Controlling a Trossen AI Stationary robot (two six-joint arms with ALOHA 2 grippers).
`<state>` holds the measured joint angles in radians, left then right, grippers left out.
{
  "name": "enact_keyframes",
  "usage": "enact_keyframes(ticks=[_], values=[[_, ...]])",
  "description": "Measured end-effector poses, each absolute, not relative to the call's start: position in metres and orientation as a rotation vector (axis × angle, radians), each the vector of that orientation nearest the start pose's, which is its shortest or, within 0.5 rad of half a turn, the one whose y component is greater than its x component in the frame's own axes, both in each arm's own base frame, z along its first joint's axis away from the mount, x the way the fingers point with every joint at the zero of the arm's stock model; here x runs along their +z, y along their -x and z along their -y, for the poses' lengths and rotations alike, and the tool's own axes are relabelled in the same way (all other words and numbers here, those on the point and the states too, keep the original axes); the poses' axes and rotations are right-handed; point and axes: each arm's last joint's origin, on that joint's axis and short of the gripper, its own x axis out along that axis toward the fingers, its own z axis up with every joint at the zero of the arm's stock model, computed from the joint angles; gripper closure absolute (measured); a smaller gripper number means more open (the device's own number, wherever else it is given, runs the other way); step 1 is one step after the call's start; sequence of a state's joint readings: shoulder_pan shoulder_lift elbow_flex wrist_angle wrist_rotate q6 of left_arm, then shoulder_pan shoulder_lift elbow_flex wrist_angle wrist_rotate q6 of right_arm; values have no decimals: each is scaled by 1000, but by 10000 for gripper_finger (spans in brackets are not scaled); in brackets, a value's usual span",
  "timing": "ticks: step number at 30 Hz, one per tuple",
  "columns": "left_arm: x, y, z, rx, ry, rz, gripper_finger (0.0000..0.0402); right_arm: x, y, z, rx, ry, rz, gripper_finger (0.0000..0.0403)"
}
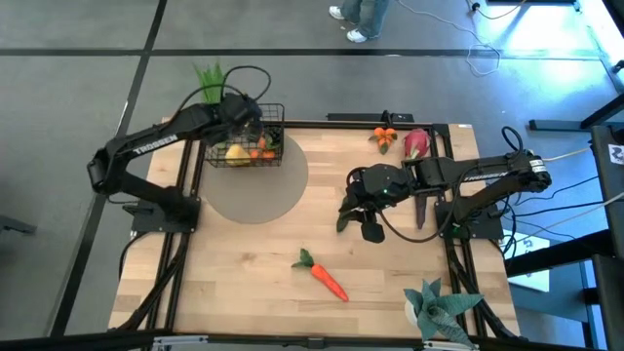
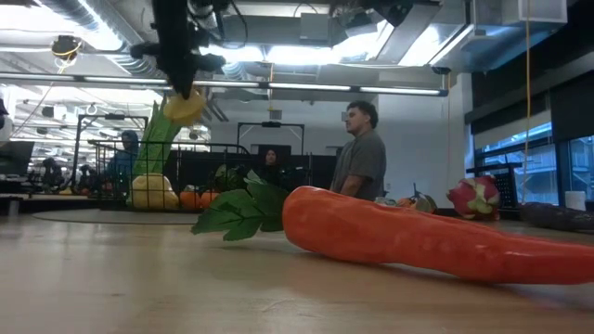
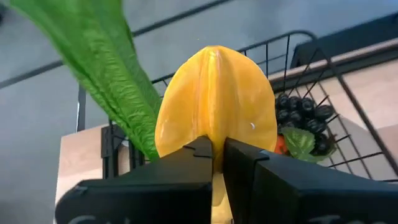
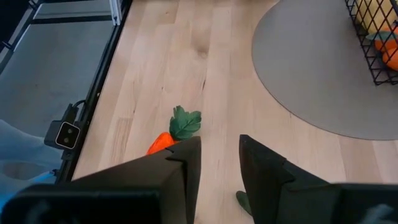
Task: Build produce basket
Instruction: Put the yellow starfruit into the wire basket
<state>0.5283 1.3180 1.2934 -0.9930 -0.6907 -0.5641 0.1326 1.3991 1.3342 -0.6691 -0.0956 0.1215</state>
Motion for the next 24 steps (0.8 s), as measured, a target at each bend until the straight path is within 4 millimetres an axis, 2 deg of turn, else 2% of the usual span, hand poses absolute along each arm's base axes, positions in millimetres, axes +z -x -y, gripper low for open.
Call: enact_keyframes(ticks=[7, 14, 19, 24], values=[[315, -213, -182, 1321, 382, -822, 401, 343, -293, -42, 164, -99, -739, 305], [278, -219, -221, 1265, 450, -960, 401, 343, -293, -41, 152, -94, -738, 305], [252, -227, -239, 1240, 475, -1015, 401, 344, -293, -41, 150, -98, -737, 305], [233, -233, -248, 1212, 506, -1052, 401, 345, -294, -41, 150, -101, -721, 305]])
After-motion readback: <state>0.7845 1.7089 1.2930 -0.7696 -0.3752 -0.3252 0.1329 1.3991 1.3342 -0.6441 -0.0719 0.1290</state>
